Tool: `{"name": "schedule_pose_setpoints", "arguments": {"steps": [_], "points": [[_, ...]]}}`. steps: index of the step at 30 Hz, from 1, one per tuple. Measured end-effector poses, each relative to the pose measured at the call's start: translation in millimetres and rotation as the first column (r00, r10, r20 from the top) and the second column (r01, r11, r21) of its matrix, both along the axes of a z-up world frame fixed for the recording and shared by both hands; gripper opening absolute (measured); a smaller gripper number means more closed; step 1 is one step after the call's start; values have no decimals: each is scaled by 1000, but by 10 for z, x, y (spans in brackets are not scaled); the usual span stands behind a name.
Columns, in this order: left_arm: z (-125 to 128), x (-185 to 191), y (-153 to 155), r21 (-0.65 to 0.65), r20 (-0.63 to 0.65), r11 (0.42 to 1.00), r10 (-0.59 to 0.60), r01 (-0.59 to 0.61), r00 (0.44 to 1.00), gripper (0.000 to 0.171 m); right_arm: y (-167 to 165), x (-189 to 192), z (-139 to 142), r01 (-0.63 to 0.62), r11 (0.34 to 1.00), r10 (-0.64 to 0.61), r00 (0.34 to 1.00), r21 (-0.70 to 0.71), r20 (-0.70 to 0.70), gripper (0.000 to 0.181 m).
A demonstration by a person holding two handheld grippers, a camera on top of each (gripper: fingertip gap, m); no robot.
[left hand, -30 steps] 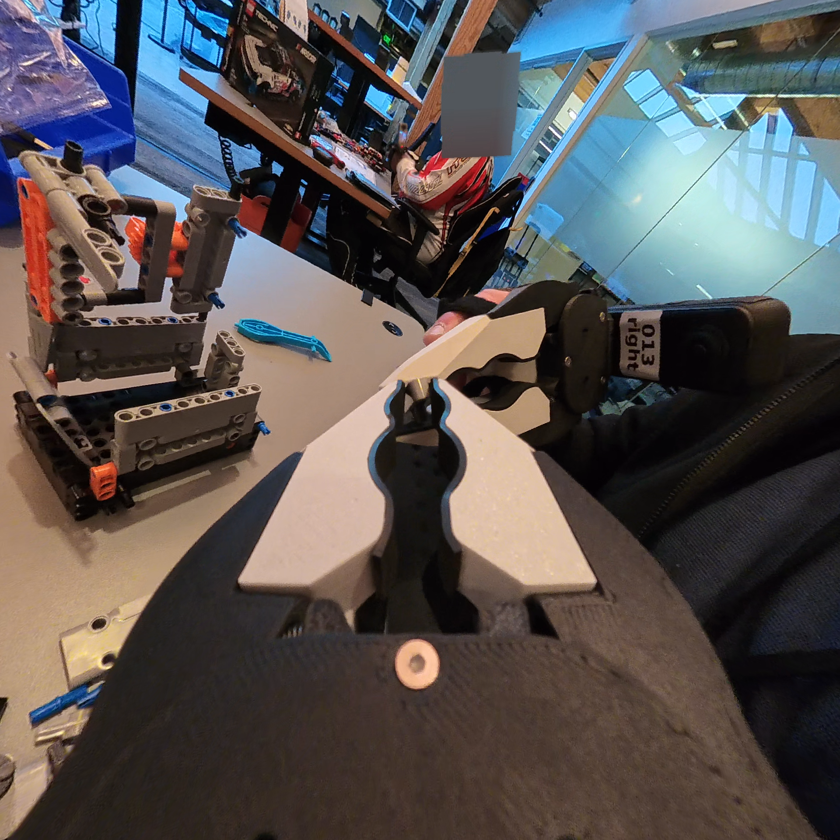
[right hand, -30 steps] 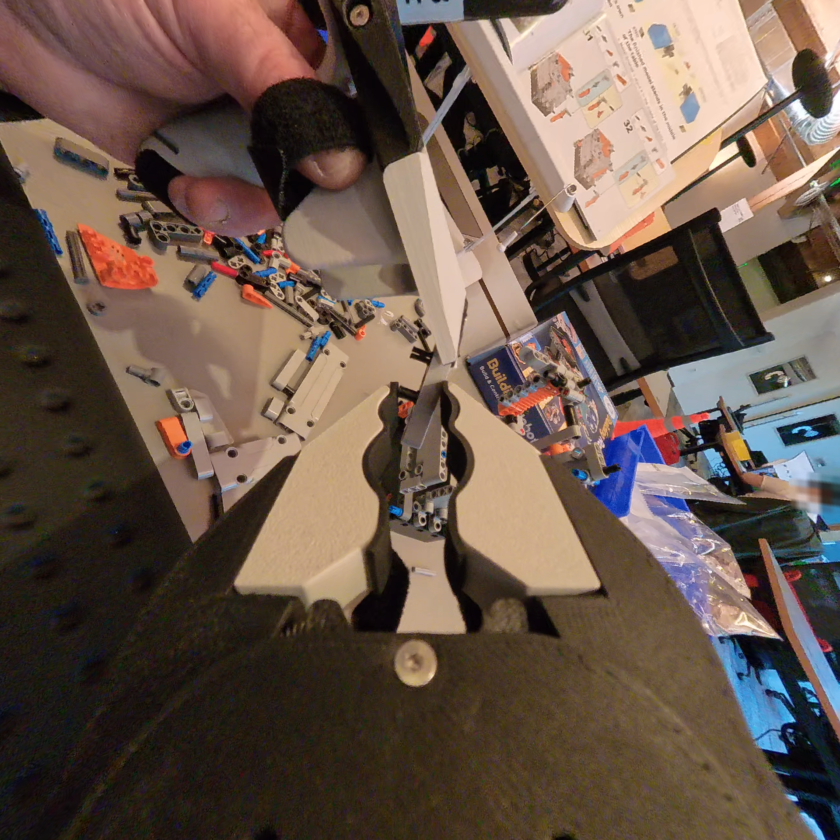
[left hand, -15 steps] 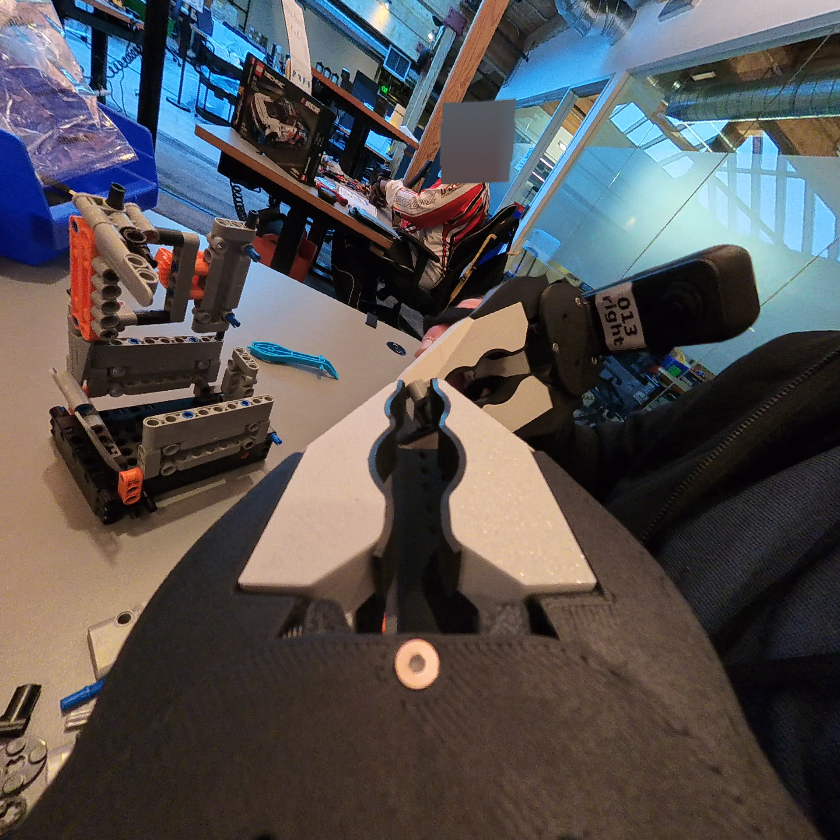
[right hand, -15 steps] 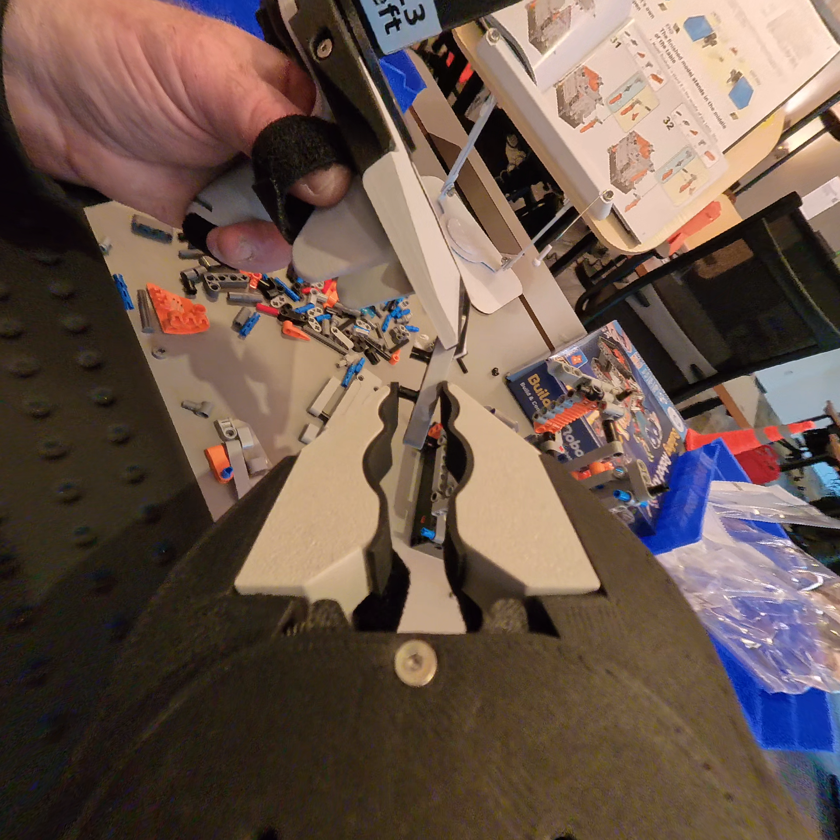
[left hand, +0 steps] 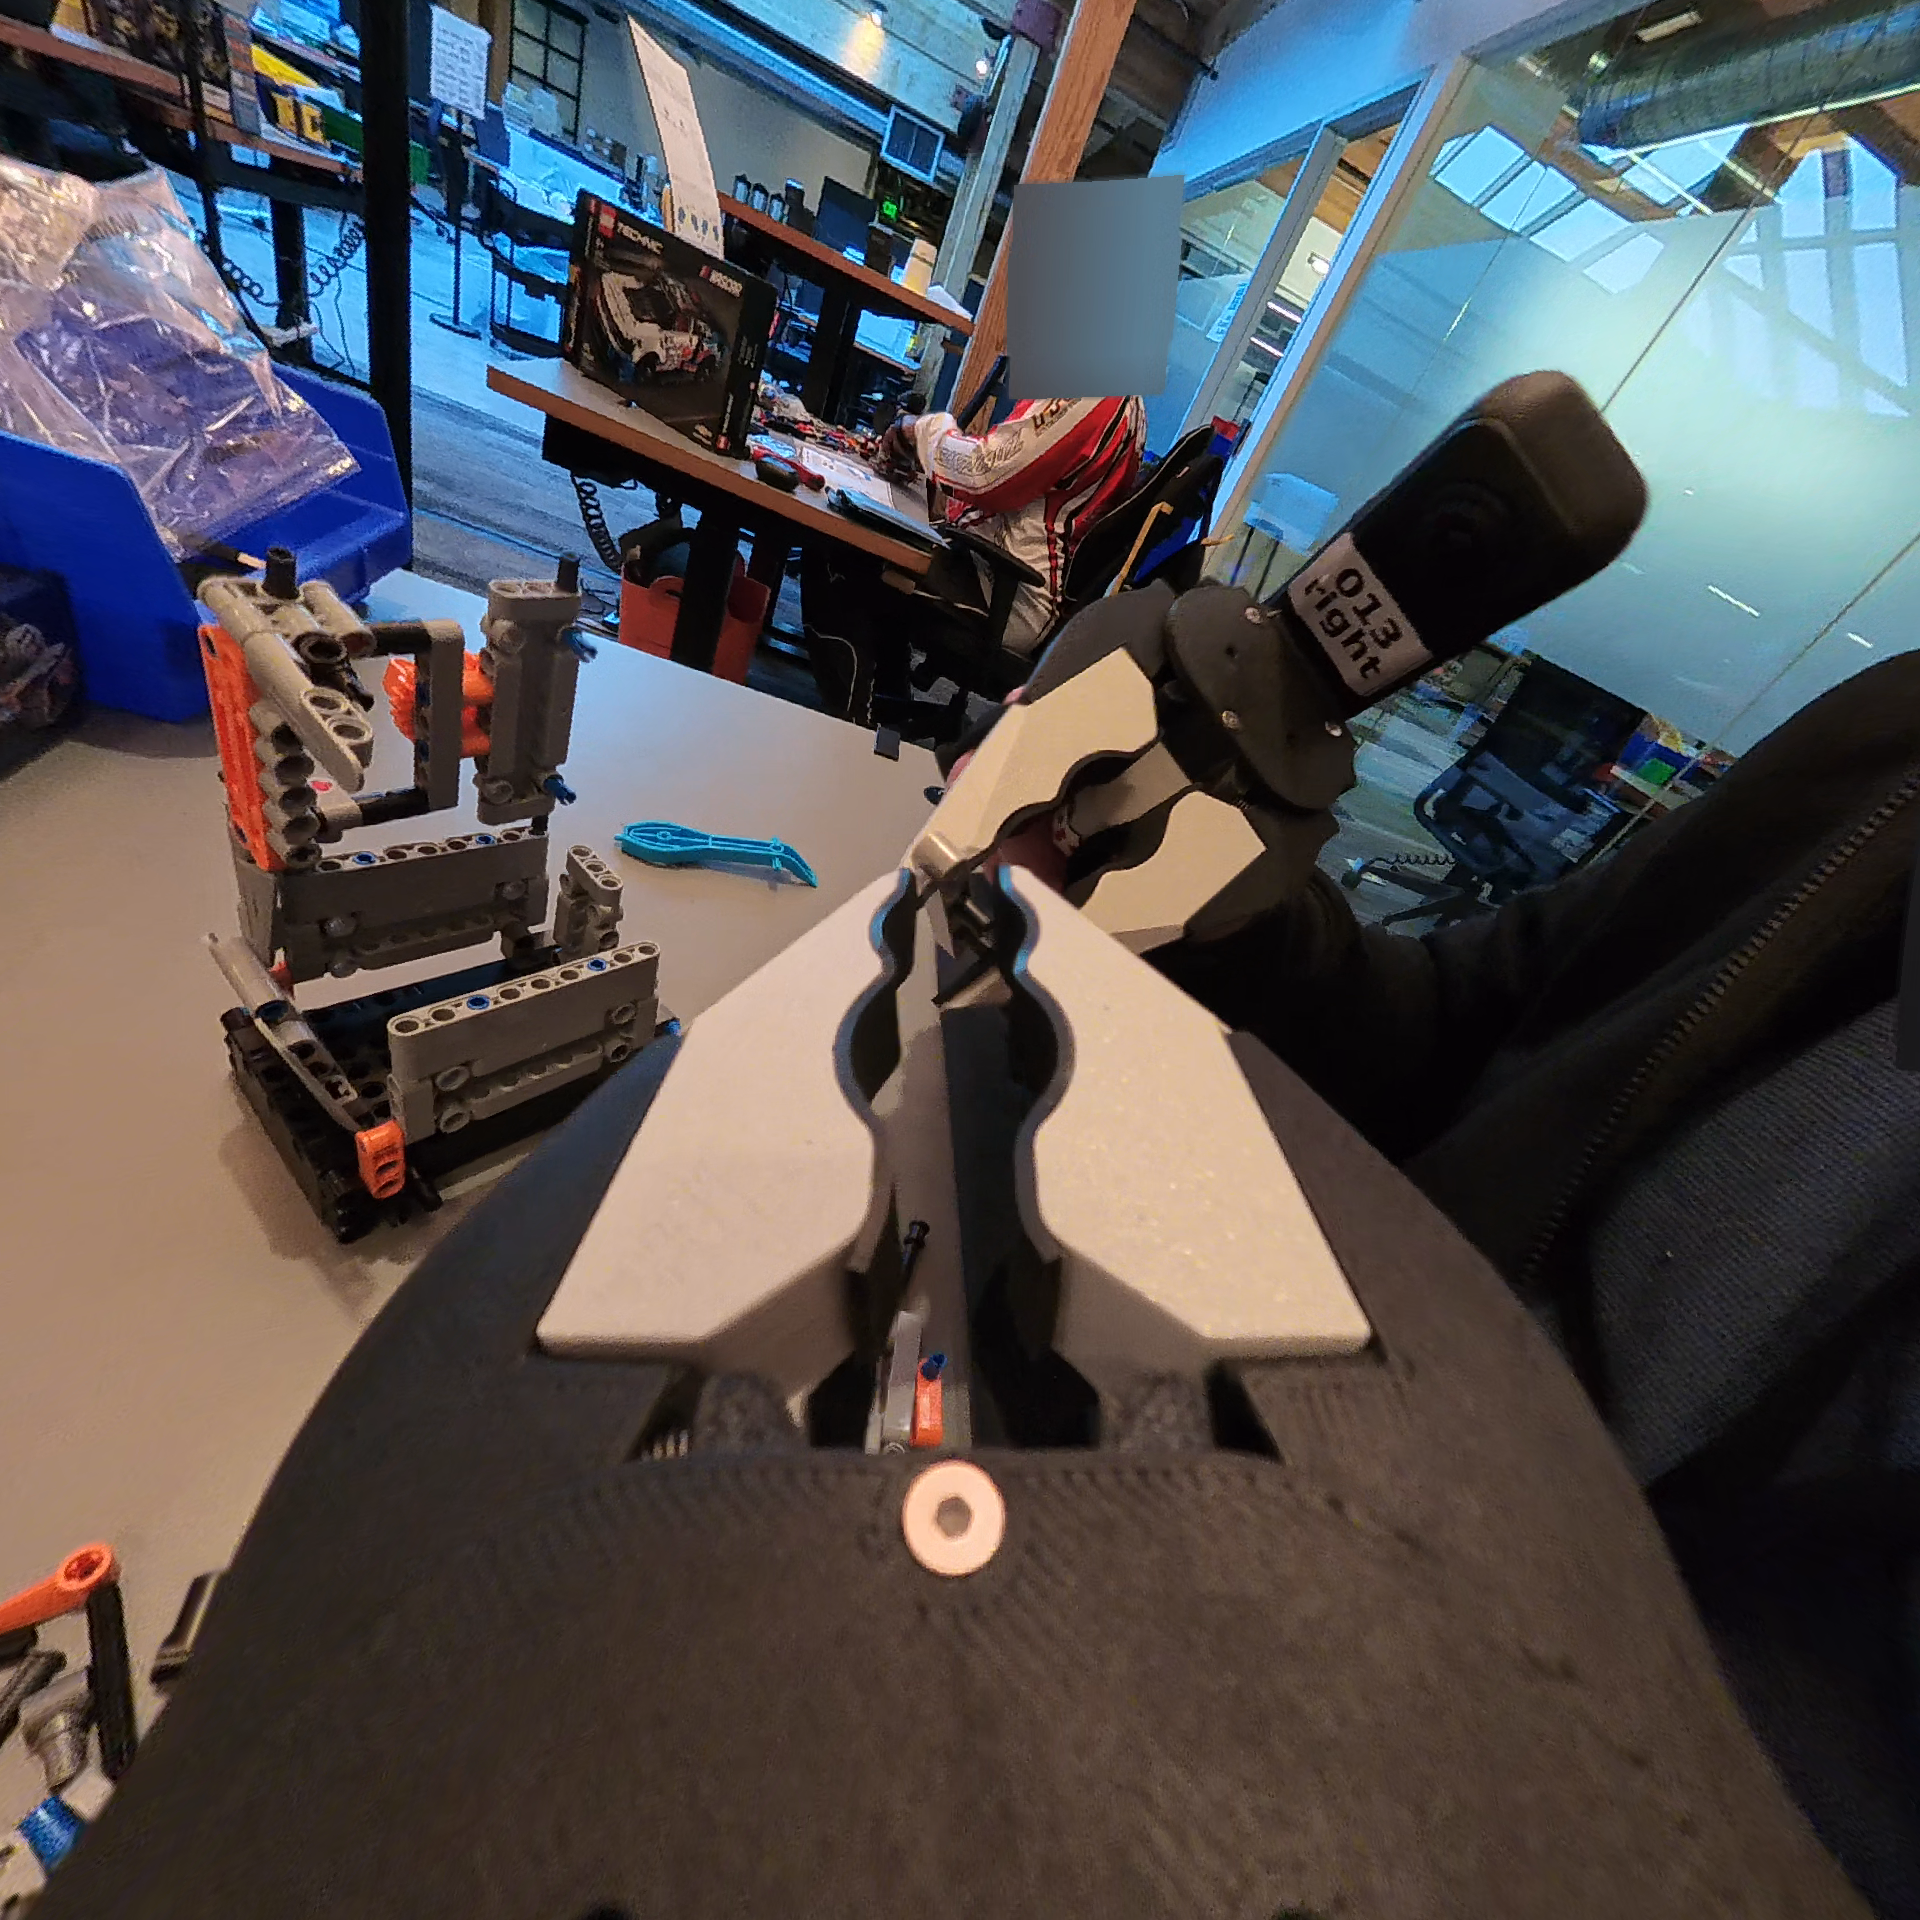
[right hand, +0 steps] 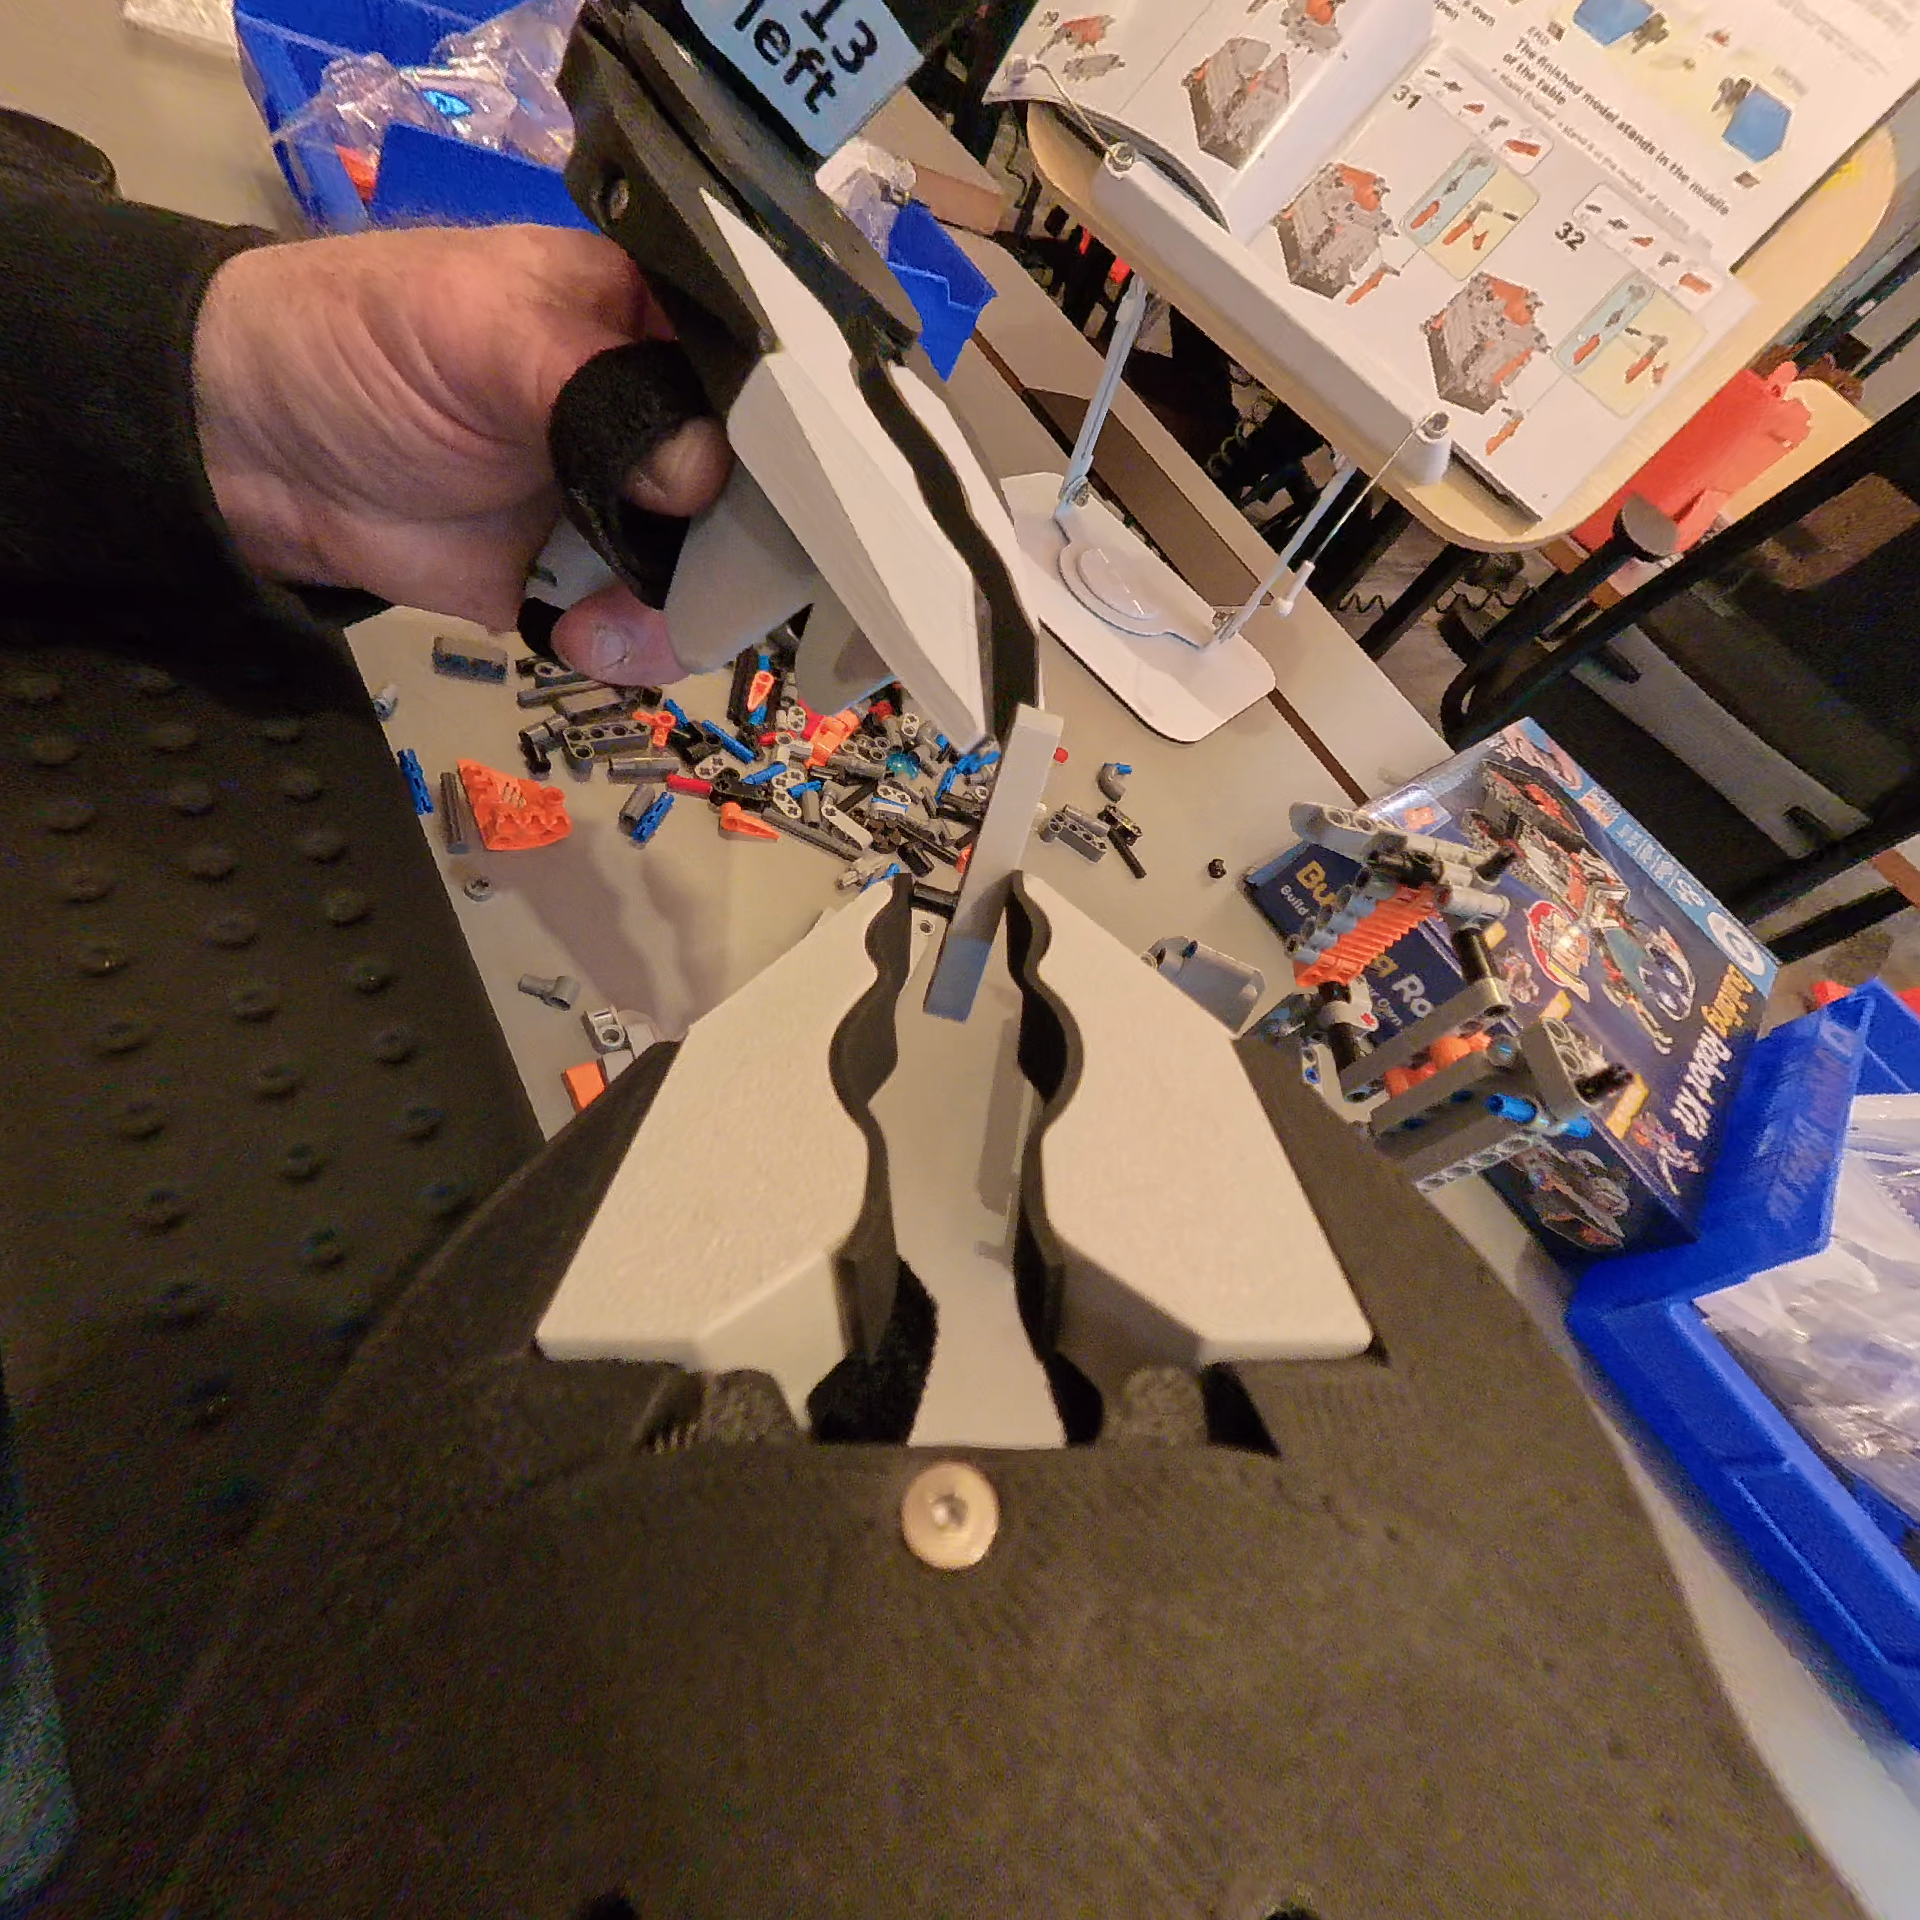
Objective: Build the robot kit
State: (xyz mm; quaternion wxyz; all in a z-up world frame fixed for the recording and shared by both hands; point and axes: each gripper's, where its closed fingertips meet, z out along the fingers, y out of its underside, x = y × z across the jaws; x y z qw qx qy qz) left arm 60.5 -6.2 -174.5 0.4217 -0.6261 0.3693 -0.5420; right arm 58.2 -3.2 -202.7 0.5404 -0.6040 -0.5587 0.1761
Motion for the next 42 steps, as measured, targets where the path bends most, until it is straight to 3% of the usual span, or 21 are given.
{"name": "schedule_pose_setpoints", "arguments": {"steps": [8, 13, 20, 32, 42], "points": [[19, 27, 1, 64, -43, 998, 8, -5, 999, 17, -58, 72, 50, -55, 995, 47, 995, -89, -91, 17], [21, 72, -30, 83, -60, 996, -9, 14, 998, 17, -133, 40, 6, -114, 986, 105, 991, -119, -79, 17], [49, 87, -156, 124, -73, 990, -57, 66, 996, 7, -224, -61, -21, -178, 973, 168, 983, -145, -78, 16], [63, -319, -165, 163, -113, 986, 1, 17, 994, 7, -219, -459, 1, -231, 964, 225, 973, -131, -56, 16], [96, -688, -23, 150, -63, 986, 88, -78, 994, 7, -89, -822, 19, -267, 949, 254, 962, -168, -95, 15]]}}
